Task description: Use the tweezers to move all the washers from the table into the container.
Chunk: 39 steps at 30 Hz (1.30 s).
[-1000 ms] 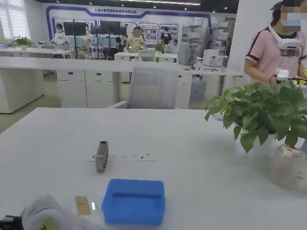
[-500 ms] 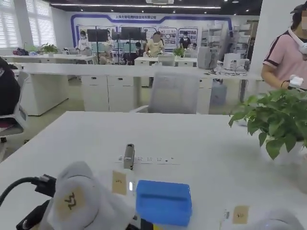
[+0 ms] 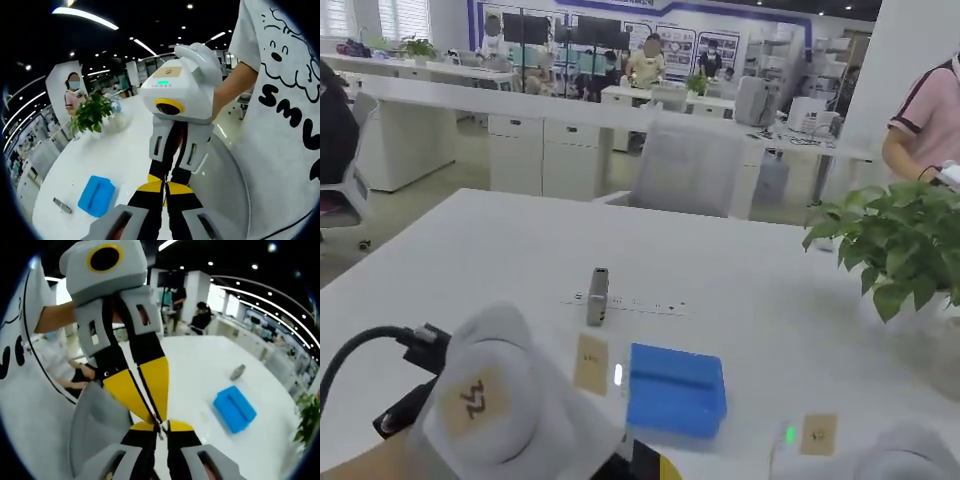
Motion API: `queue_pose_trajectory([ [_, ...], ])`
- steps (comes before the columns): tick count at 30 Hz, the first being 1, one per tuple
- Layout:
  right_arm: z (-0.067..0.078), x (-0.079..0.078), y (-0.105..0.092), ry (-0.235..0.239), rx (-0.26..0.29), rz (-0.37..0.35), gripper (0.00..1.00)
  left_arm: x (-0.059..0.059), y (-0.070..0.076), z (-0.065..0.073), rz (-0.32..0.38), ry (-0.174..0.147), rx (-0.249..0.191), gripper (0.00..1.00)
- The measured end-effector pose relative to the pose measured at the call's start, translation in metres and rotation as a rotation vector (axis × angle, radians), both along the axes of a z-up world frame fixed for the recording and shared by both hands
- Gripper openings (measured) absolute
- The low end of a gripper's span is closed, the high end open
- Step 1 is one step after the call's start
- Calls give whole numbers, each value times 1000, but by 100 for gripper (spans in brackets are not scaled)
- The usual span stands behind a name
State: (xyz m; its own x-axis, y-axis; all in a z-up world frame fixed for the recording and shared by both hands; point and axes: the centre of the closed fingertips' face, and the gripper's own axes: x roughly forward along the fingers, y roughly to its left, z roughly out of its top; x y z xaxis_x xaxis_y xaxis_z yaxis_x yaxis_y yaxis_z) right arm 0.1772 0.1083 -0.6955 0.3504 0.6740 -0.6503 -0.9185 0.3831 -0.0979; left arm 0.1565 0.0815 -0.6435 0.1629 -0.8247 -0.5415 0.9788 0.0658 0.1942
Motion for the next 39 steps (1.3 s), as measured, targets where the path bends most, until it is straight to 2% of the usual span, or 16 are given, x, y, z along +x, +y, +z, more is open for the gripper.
queue_pose_trajectory([
  [4,-6,4,4,-8,-20,-5,2,10,10,-3,153,20,-96,0],
  [6,-7,8,8,-1,-31,-1,2,15,16,-3,243,51,-163,2],
  [7,-8,13,9,-1,-35,3,2,17,19,-3,270,60,-181,6],
  [10,-8,26,12,3,-36,6,2,33,32,-6,432,74,-262,21],
  [13,-8,46,12,19,-31,-16,2,48,50,-8,588,53,-313,35],
  [14,-7,55,12,11,-25,-23,2,54,58,-6,656,53,-365,39],
  [16,-7,67,12,5,-14,-39,2,60,69,-7,748,72,-426,46],
  [18,-8,85,11,6,-3,-74,2,67,84,-17,872,87,-457,53],
  [19,-8,92,11,5,10,-90,2,69,92,-25,928,80,-445,58],
  [21,-10,110,12,22,63,-133,2,69,105,-42,1010,67,-409,59],
  [23,-13,127,13,31,100,-173,2,69,110,-55,1056,58,-375,63],
  [26,-24,144,19,59,157,-201,2,68,117,-79,1152,102,-316,73],
  [27,-27,147,21,71,173,-202,2,70,116,-83,1159,110,-316,75],
  [32,-45,164,32,87,207,-209,2,76,118,-94,1199,73,-260,86],
  [37,-69,173,38,98,245,-203,2,74,112,-107,1206,96,-235,86],
  [39,-82,177,39,84,210,-199,2,75,107,-113,1200,127,-242,85],
])
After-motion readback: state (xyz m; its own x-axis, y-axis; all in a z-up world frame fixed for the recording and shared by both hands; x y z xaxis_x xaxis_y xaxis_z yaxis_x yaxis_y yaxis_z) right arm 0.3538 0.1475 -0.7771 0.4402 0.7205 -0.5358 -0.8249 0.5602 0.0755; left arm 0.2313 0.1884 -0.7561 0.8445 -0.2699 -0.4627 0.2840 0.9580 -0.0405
